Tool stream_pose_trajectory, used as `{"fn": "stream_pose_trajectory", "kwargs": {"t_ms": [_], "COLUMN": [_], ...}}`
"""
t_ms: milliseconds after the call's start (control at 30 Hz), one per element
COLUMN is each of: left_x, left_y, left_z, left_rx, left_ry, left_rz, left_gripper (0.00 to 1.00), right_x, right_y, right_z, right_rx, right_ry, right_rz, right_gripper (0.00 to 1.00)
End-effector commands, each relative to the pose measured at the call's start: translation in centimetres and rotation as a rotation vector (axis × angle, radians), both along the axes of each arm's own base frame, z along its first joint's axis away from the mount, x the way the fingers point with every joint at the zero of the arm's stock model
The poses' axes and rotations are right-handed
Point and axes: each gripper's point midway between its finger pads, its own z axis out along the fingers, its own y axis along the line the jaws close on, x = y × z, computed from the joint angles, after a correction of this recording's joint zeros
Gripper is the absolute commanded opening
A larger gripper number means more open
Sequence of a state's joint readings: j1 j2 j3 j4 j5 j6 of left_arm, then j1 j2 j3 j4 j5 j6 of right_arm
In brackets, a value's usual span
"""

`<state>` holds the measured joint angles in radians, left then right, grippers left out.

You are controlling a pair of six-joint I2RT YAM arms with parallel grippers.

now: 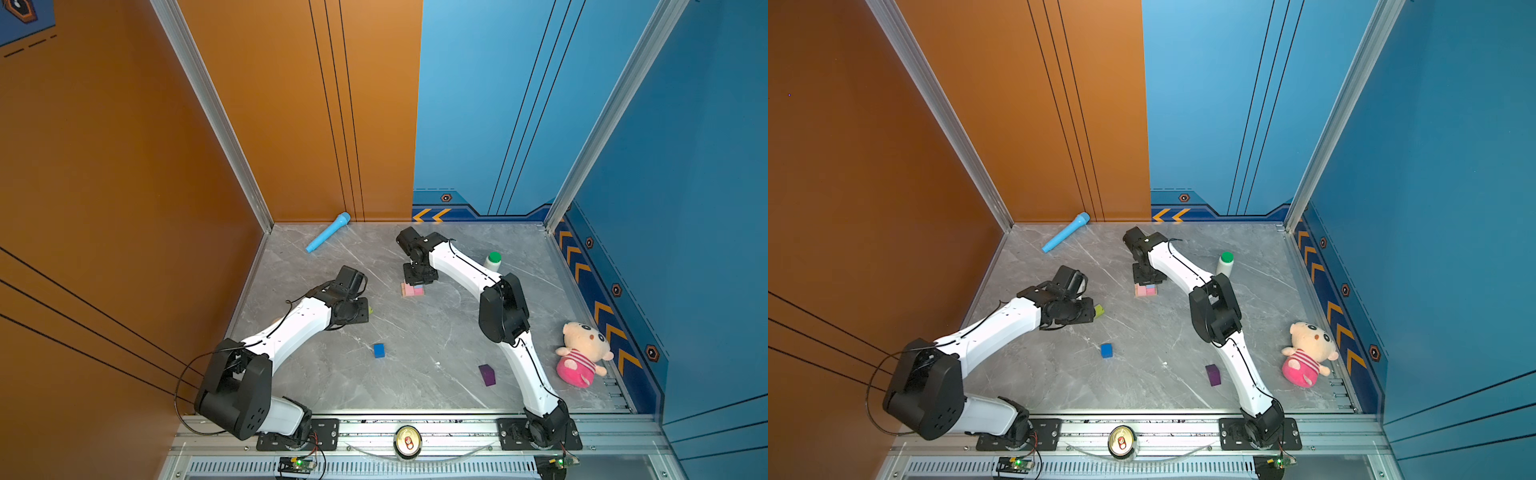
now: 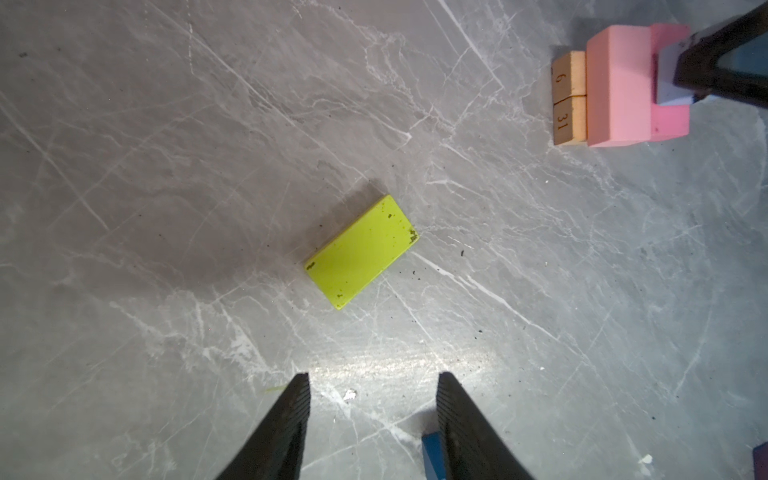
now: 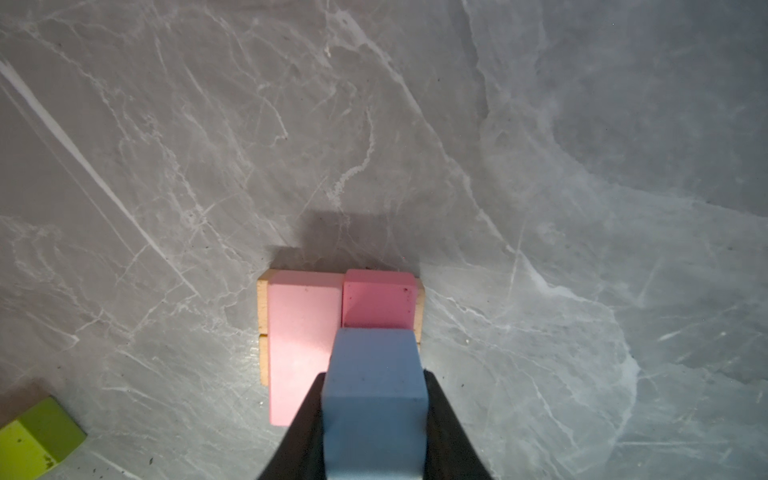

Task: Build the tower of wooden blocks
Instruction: 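Lower the light blue cube onto the pink blocks and open the right gripper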

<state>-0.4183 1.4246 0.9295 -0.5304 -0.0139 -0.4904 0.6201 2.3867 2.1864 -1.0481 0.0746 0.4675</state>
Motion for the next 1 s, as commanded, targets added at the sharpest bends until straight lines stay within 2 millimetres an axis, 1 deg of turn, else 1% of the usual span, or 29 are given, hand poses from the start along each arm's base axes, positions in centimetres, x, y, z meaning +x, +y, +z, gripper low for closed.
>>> {"fn": "stream_pose_trajectory", "kwargs": {"t_ms": [0, 200, 433, 667, 867, 967], "left_x": [-0.4, -0.4, -0.4, -0.4, -0.5, -0.5], "left_y": [0.2, 0.3, 0.3, 0.3, 0.4, 0.4], "left_z": [-0.1, -0.1, -0.1, 0.0, 0.2, 0.3], "left_rx": [-0.013, -0.014, -0.016, -0.018, -0.021, -0.024], "left_ry": [0.007, 0.008, 0.007, 0.005, -0.001, -0.005], "left_rz": [0.008, 0.007, 0.007, 0.008, 0.012, 0.013], "left_gripper": [0.51, 0.52, 0.52, 0.52, 0.52, 0.52], "right_x": [-0.4, -0.5, -0.6, -0.6, -0.5, -0.3], "right_y": [0.1, 0.2, 0.2, 0.3, 0.3, 0.3], "right_z": [-0.5, -0.6, -0.8, -0.8, 0.2, 1.2], "right_rx": [-0.012, -0.011, -0.013, -0.012, -0.004, 0.003], "right_ry": [0.029, 0.032, 0.036, 0.035, 0.017, -0.002], "right_rz": [0.009, 0.011, 0.012, 0.009, 0.005, 0.002], "right_gripper": [0.29, 0.33, 0.40, 0.43, 0.49, 0.51]}}
